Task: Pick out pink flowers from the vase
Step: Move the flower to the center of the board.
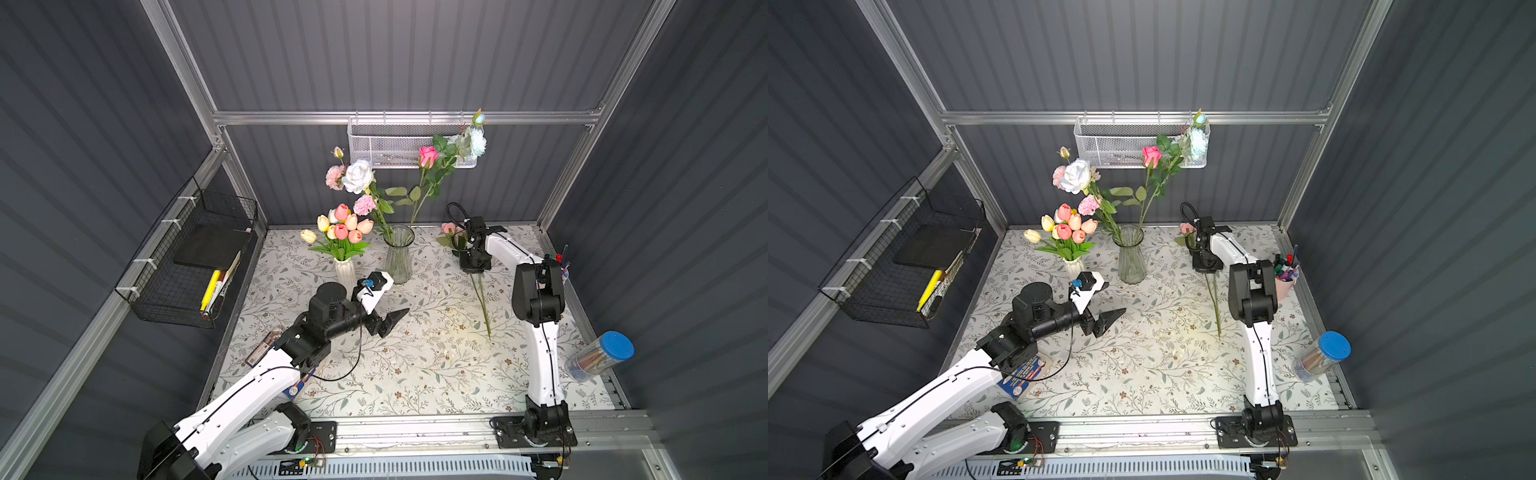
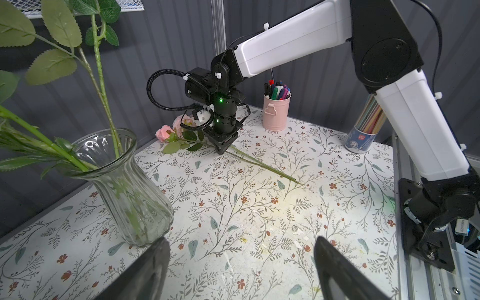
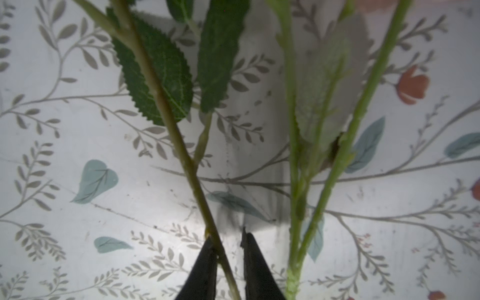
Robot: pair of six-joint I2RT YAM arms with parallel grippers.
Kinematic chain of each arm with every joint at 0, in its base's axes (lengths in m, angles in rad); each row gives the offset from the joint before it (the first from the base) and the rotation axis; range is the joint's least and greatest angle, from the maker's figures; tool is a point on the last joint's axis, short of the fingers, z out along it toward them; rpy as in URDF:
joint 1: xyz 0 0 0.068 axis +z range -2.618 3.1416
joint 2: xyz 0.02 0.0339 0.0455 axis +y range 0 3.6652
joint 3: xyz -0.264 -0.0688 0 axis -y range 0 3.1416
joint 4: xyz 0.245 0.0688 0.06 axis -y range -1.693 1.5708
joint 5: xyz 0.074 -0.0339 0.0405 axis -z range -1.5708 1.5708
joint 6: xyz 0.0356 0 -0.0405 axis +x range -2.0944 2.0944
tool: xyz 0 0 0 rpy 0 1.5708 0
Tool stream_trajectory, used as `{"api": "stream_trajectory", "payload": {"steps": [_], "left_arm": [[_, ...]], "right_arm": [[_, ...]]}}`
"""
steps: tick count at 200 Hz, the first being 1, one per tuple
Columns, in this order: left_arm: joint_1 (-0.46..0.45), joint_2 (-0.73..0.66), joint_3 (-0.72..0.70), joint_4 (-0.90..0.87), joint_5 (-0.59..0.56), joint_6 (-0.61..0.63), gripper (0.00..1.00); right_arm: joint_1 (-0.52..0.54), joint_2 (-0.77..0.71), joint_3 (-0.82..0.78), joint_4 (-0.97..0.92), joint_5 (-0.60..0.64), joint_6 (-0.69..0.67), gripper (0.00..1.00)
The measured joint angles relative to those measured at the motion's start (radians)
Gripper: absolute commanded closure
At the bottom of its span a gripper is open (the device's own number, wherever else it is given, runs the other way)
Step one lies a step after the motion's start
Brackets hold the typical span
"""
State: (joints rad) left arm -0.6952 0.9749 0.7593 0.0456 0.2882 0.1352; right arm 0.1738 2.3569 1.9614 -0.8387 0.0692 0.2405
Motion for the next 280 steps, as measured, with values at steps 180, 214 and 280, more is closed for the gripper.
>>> {"api": "stream_trajectory", "payload": {"steps": [180,214,280], "left_arm": [[0.0,0.016,0.0,0.0,0.011,-0.008,0.12],[0.0,0.016,0.0,0.0,0.015,-0.008,0.11],[0.0,0.002,-0.002,0.0,0.004,-0.008,0.12]], "right_arm": [[-0.082,-0.103,-0.148,0.116,0.015,0.048,0.54],[-0.072,-0.255,-0.247,0.163,-0.009,0.052,0.53],[-0.01,-0.648,-0.542,0.341,-0.026,0.095,0.56]]}}
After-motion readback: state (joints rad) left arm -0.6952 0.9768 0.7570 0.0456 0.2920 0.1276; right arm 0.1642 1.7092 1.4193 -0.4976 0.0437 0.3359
